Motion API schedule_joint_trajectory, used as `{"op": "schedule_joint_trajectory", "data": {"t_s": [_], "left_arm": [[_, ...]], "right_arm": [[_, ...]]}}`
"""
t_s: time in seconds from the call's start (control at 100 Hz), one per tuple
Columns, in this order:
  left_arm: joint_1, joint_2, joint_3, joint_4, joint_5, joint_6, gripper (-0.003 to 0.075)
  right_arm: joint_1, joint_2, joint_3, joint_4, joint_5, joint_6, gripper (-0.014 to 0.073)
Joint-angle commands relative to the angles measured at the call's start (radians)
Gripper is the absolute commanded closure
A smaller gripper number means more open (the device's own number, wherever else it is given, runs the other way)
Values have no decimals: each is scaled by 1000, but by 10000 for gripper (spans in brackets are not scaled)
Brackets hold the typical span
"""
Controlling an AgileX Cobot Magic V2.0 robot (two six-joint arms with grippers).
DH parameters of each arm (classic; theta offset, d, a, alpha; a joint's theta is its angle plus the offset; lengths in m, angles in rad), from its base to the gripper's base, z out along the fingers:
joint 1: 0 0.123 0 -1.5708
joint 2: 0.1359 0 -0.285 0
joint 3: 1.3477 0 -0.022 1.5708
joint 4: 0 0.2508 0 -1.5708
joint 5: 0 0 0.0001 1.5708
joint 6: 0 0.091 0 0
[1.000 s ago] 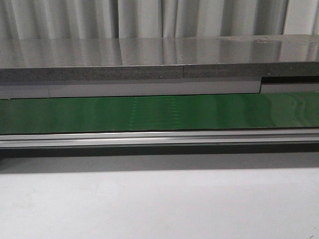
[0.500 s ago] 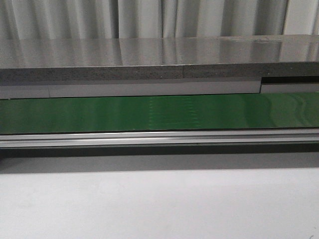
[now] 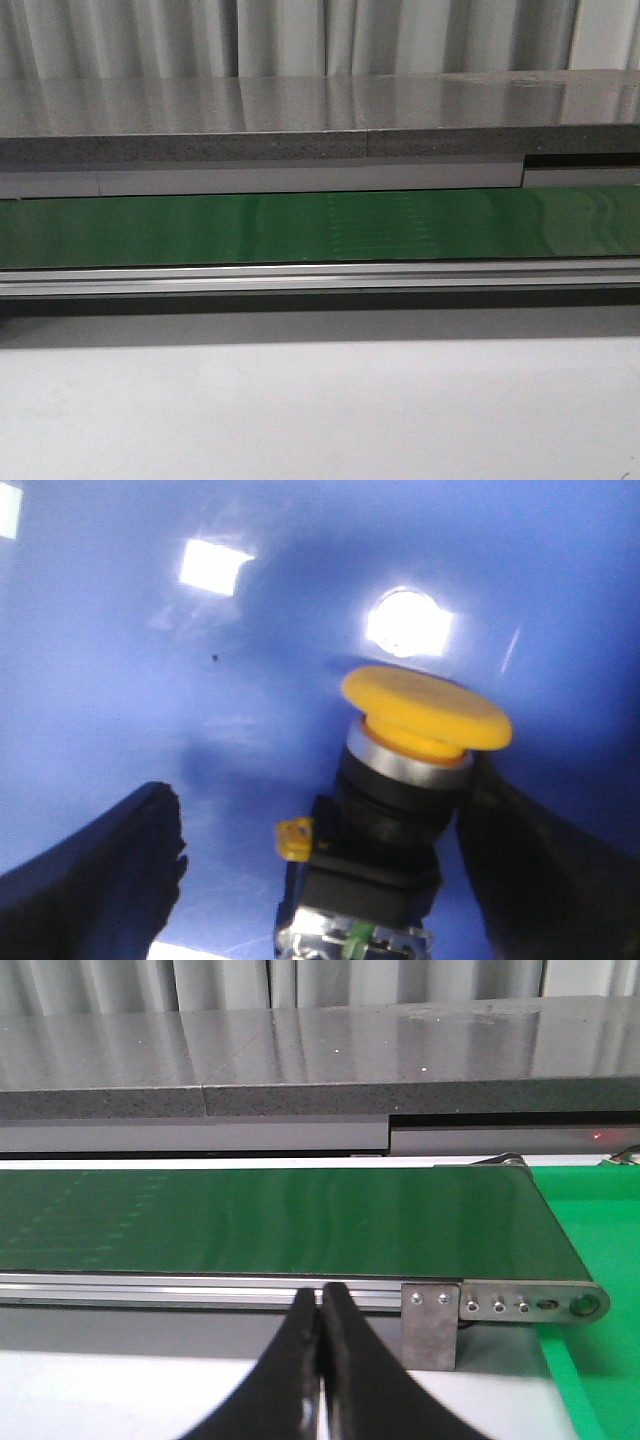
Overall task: Move button from left to right
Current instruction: 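Lift the button with the left gripper and carry it over the belt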
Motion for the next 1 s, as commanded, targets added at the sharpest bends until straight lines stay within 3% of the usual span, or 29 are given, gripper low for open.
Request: {"op": "schedule_joint_trajectory", "data": {"t_s": [0.0,0.18,0.6,0.72,0.99], "left_arm": [[-2,-48,-25,-12,1,0,288],[-2,-48,-25,-12,7,0,453],[-2,-56,-31,-1,14,0,697],[-2,-87,-47,4,19,0,732],[-2,-192,-88,2,69,22,732]], "right_arm": [[2,-22,-15,1,-83,-7,662],[2,-22,-15,1,-83,-7,662],[2,-22,-15,1,-83,-7,662],[2,-22,-15,1,-83,-7,662],[2,-22,-15,1,-83,-7,662]]}}
